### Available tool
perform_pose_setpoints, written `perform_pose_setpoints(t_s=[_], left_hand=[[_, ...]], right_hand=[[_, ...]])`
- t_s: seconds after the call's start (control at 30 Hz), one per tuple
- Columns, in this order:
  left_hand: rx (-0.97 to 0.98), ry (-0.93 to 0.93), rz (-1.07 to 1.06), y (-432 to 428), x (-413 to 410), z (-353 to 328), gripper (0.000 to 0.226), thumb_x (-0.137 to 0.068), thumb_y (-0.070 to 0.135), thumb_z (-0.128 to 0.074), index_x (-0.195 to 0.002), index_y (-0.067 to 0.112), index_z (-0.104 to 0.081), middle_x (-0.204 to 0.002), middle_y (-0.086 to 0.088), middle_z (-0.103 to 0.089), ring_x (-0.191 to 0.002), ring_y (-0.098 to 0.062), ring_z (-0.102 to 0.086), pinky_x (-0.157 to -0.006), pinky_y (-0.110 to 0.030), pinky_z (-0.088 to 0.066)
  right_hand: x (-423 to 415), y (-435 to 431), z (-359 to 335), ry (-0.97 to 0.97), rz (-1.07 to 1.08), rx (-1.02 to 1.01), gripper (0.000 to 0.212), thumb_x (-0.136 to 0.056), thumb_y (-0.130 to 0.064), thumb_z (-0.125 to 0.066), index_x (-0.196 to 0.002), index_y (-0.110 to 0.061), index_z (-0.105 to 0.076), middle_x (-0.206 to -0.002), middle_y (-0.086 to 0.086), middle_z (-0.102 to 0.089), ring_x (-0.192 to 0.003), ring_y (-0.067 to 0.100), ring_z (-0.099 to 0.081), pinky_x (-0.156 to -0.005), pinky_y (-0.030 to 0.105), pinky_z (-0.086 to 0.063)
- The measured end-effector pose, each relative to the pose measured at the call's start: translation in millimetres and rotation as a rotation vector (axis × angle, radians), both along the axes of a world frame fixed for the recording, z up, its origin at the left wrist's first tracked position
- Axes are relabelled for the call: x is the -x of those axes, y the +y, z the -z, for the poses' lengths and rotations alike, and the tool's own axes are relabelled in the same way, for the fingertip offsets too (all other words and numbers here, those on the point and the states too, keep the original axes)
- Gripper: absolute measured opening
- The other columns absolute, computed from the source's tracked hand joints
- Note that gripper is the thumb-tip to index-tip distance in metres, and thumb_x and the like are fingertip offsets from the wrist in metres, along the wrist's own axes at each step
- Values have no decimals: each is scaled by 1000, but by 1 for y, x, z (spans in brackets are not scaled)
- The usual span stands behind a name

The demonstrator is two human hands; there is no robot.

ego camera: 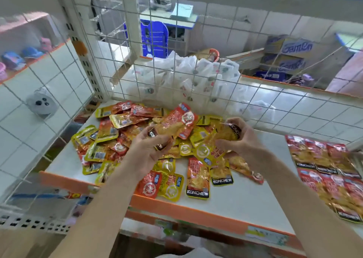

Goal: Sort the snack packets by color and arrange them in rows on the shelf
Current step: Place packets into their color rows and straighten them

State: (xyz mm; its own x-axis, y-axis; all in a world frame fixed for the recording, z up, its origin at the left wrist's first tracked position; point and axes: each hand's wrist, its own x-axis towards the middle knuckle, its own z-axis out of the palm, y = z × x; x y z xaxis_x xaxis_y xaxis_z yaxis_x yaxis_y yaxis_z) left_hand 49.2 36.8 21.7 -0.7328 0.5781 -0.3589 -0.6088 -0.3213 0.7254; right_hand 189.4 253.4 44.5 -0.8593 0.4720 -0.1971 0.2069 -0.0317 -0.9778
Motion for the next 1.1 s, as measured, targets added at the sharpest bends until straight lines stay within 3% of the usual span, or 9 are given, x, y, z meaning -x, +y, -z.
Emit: perform_pose_setpoints(t_s=[0.07,0.17,0.33,0.43,0.53,0.7,0.9,1.0,1.1], left_hand=[[39,22,76,9,-9,2,41,-64,-7,-71,-98,13,-56,-91,-15,-69,-78,-24,-70,-72,-36,-63],[76,60,221,26,-23,9,57,-60,-12,-77,-106,14,-55,-79,-9,-70,-70,-21,-71,-68,-34,-62],[44,44,381,60,-52,21,61,-64,-13,-73,-115,17,-56,-74,-10,-69,-65,-21,-71,-67,-33,-62],[56,-23,397,82,-71,25,61,-61,-13,-74,-113,15,-56,-67,-8,-67,-59,-20,-70,-60,-30,-60],[46,-93,401,102,-87,27,47,-63,-9,-73,-99,15,-54,-69,-8,-69,-53,-18,-68,-45,-27,-54],[83,-39,467,125,-117,25,29,-66,-1,-73,-79,17,-55,-70,-5,-70,-57,-17,-69,-54,-27,-55],[106,32,448,148,-161,13,43,-67,-8,-71,-103,10,-56,-84,-9,-74,-62,-20,-72,-55,-29,-59],[162,40,398,163,-185,9,31,-86,-7,-63,-108,13,-59,-90,-8,-74,-65,-20,-71,-57,-28,-58],[230,81,344,178,-206,11,23,-90,-3,-61,-109,11,-62,-94,-9,-71,-67,-18,-71,-60,-30,-59]], right_hand=[[-16,8,-1,-1,-9,-43,75,-64,2,-85,-124,-33,-56,-109,-6,-71,-81,23,-71,-55,39,-60],[-42,21,0,2,15,-47,87,-69,2,-84,-137,-41,-53,-131,-7,-62,-98,25,-71,-76,44,-61],[-90,36,9,-29,253,84,21,-96,-9,-60,-110,-22,-70,-93,-1,-71,-73,17,-65,-56,29,-54],[-120,47,15,-39,340,102,33,-100,-6,-51,-120,-27,-68,-91,-2,-66,-74,14,-56,-60,25,-43],[-148,58,19,-16,385,99,52,-95,-5,-60,-135,-38,-58,-92,5,-66,-76,17,-62,-61,24,-49],[-179,68,11,55,400,283,63,-78,-3,-69,-134,-28,-55,-98,15,-75,-77,35,-73,-63,33,-59],[-208,83,11,135,524,442,15,-91,0,-57,-106,0,-54,-93,21,-71,-74,36,-73,-65,37,-60],[-223,90,18,239,542,536,15,-98,-8,-51,-109,1,-54,-92,17,-73,-79,28,-73,-85,44,-57],[-240,94,25,271,504,586,22,-95,-20,-57,-104,0,-55,-89,16,-73,-77,25,-73,-74,38,-61]])
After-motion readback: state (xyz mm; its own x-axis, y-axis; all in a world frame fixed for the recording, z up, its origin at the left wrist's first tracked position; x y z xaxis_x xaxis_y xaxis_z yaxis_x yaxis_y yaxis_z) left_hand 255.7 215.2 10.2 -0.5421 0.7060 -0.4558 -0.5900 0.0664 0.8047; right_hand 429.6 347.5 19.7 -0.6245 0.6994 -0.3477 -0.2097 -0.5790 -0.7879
